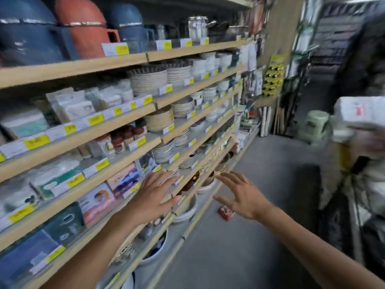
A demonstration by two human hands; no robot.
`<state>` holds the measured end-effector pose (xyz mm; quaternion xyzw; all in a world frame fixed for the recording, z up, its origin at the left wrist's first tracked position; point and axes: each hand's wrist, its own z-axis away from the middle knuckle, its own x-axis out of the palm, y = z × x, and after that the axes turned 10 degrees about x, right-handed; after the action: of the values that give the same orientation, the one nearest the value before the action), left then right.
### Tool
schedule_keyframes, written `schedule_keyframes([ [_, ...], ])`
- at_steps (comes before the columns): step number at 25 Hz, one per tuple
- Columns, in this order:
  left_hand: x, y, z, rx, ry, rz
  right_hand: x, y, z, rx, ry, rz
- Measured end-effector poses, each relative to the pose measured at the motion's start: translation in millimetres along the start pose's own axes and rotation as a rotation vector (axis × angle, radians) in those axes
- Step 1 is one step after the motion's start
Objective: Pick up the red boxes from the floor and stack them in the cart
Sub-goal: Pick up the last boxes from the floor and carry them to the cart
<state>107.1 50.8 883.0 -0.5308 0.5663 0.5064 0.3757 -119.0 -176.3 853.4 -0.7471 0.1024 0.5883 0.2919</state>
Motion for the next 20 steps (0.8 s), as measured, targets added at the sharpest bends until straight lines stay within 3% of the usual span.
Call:
schedule_keyframes([
  [13, 101.4, -14.5, -300.7, 0.361, -0.101, 0.218, -50.3, 200.8, -55.4, 0.495, 0.030, 0.093],
  [20, 156.7, -9.7, -414.2, 0.491, -0.174, 0.265, -59.7, 263.7, -69.1, 0.673, 0.046, 0.077],
])
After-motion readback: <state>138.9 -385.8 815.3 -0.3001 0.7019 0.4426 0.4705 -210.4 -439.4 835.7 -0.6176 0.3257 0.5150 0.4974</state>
